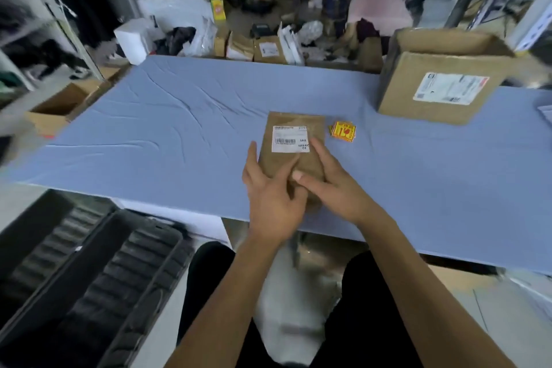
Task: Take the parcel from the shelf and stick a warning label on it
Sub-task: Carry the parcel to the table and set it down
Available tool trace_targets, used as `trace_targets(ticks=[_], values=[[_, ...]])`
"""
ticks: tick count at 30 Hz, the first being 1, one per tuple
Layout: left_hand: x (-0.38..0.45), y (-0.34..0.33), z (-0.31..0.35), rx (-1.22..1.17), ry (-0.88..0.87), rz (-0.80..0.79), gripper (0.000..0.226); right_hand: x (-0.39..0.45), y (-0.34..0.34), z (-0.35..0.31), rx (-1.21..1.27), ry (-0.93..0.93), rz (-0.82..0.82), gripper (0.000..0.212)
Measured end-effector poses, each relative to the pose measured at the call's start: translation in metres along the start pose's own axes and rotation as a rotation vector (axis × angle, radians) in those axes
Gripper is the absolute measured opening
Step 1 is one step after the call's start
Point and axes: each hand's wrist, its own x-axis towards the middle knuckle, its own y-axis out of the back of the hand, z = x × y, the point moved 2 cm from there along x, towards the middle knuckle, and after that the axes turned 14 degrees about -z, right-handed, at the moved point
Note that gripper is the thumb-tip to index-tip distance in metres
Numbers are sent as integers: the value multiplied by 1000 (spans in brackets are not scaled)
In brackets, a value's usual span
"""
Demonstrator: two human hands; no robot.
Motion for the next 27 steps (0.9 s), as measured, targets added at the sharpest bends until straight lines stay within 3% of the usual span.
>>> trace_targets(ticks=[4,7,9,11,14,18,21,27], values=[[-5,-7,-2,207,47,69,80,-4,-6,-3,13,-19,-68,89],[1,-3,-8,148,1,63,72,-4,13,0,1,-4,-54,69],[10,8,-20,71,-101,11,66,2,32,7,-197,16,26,61],[22,25,-35,27,-180,-93,65,10,46,14,-353,45,40,70],[44,48,-58,-39,-211,-225,65,25,52,17,-380,122,53,73],[68,59,-77,6,-262,-80,43,51,40,20,-450,194,172,70],[88,58,-86,55,-214,-11,52,73,35,21,-467,204,251,68],[139,70,-110,153,-185,-107,68,118,46,24,-521,180,309,68]])
